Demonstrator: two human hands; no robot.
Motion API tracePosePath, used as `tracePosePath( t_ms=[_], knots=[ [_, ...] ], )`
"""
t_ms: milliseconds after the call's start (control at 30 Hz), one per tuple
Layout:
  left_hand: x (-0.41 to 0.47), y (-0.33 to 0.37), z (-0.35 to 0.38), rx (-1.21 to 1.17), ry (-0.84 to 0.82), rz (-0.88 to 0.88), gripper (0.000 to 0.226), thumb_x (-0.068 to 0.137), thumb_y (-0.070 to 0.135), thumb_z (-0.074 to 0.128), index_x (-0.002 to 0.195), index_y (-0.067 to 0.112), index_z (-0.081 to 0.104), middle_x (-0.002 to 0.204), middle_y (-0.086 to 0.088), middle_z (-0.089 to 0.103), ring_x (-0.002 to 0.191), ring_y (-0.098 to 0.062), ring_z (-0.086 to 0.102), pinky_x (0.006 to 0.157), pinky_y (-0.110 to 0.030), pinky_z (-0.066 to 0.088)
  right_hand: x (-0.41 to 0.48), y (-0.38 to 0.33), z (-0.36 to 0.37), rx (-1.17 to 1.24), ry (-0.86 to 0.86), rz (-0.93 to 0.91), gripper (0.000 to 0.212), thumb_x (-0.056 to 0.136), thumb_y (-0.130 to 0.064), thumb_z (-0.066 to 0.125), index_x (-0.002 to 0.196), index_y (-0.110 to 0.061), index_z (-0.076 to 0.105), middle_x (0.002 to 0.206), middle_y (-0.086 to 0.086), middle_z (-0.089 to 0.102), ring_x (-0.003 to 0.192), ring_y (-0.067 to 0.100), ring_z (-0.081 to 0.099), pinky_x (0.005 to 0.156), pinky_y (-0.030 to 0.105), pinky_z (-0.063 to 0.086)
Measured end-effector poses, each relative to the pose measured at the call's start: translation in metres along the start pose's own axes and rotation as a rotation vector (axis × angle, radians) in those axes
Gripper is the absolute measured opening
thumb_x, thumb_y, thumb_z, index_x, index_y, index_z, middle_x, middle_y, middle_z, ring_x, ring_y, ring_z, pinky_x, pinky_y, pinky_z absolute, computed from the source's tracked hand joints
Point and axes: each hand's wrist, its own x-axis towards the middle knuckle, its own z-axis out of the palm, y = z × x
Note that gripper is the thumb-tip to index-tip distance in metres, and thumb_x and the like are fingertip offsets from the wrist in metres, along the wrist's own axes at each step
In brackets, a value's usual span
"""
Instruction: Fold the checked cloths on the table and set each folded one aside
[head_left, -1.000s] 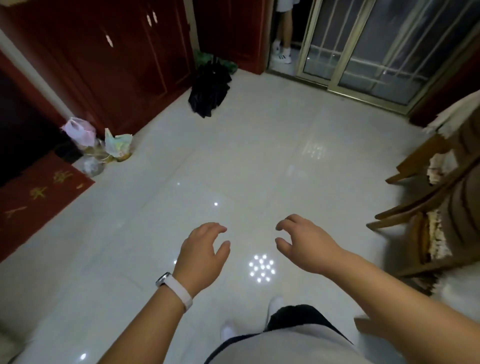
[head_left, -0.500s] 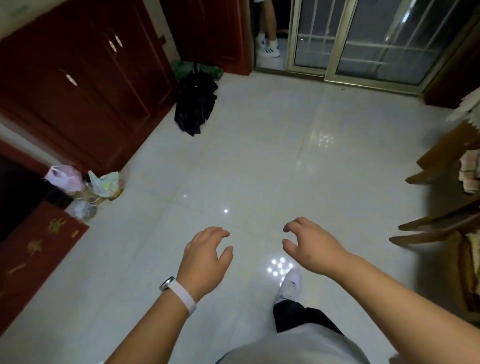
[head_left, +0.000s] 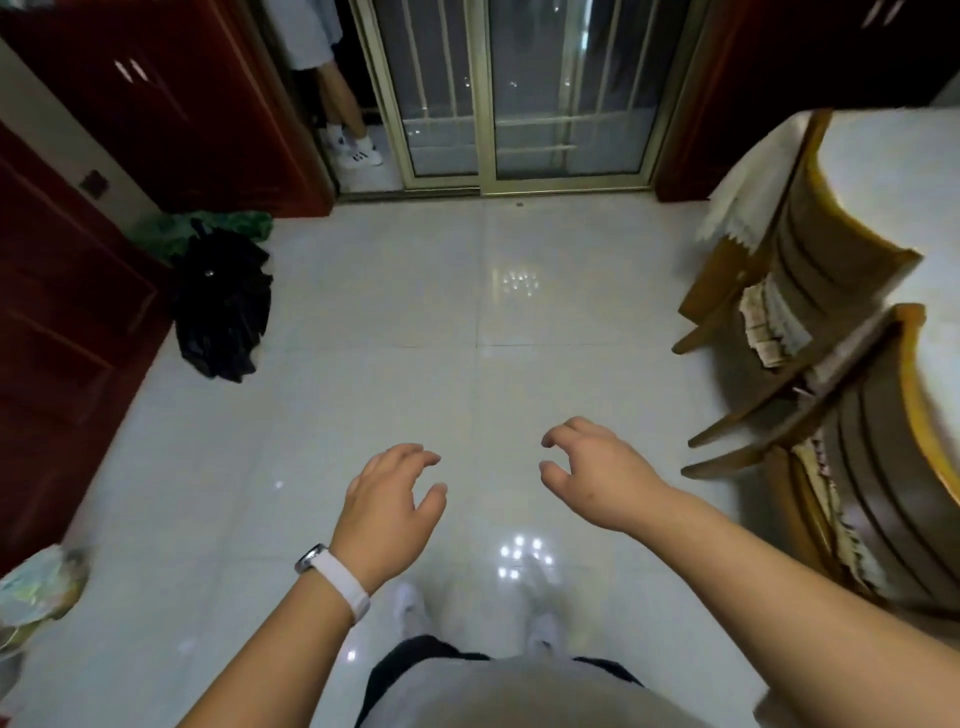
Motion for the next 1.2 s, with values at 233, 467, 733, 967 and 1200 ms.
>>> tracePosePath(
  t_ms=[233, 467, 733, 967, 1200],
  knots=[
    [0.112, -0.016, -0.005, -0.024, -0.088, 0.126, 0.031, 0.094, 0.035, 0.055, 0.123, 0.025, 0.06, 0.138, 0.006, 0.05, 0.13, -0.014, 0.041, 0.109, -0.033, 0.031, 0.073, 0.003, -0.013, 0.009, -0.008, 0.13, 0.043, 0.095, -0.045, 0.047, 0.133, -0.024, 0.052, 0.135, -0.004, 0.049, 0.121, 0.021, 0.049, 0.099, 0.033, 0.04],
    [0.272, -0.081, -0.05, -0.034, -0.123, 0.181, 0.031, 0.092, 0.036, 0.056, 0.119, 0.023, 0.063, 0.134, 0.003, 0.055, 0.126, -0.018, 0.046, 0.107, -0.036, 0.035, 0.21, -0.047, -0.051, -0.006, 0.077, 0.204, 0.044, 0.095, -0.045, 0.047, 0.132, -0.024, 0.053, 0.133, -0.002, 0.05, 0.118, 0.022, 0.051, 0.096, 0.033, 0.043],
    [0.416, -0.103, -0.108, -0.051, -0.186, 0.294, 0.043, 0.08, 0.045, 0.048, 0.11, 0.02, 0.067, 0.124, 0.0, 0.061, 0.118, -0.023, 0.053, 0.101, -0.037, 0.04, 0.309, -0.087, -0.104, -0.002, 0.182, 0.315, 0.042, 0.094, -0.045, 0.048, 0.13, -0.023, 0.054, 0.13, -0.002, 0.052, 0.117, 0.022, 0.052, 0.097, 0.034, 0.044],
    [0.5, -0.054, -0.109, -0.008, -0.295, 0.481, 0.039, 0.085, 0.044, 0.052, 0.114, 0.023, 0.065, 0.13, 0.002, 0.056, 0.124, -0.02, 0.048, 0.106, -0.036, 0.035, 0.339, -0.059, -0.139, 0.014, 0.236, 0.452, 0.041, 0.093, -0.046, 0.047, 0.127, -0.024, 0.055, 0.129, -0.003, 0.052, 0.117, 0.023, 0.052, 0.096, 0.035, 0.044],
    [0.581, -0.002, -0.105, 0.045, -0.269, 0.598, 0.045, 0.084, 0.045, 0.048, 0.115, 0.017, 0.065, 0.12, -0.001, 0.064, 0.111, -0.024, 0.057, 0.096, -0.037, 0.044, 0.398, -0.007, -0.166, 0.07, 0.254, 0.473, 0.042, 0.094, -0.045, 0.047, 0.13, -0.024, 0.054, 0.13, -0.001, 0.052, 0.118, 0.024, 0.052, 0.095, 0.034, 0.044]
  ],
)
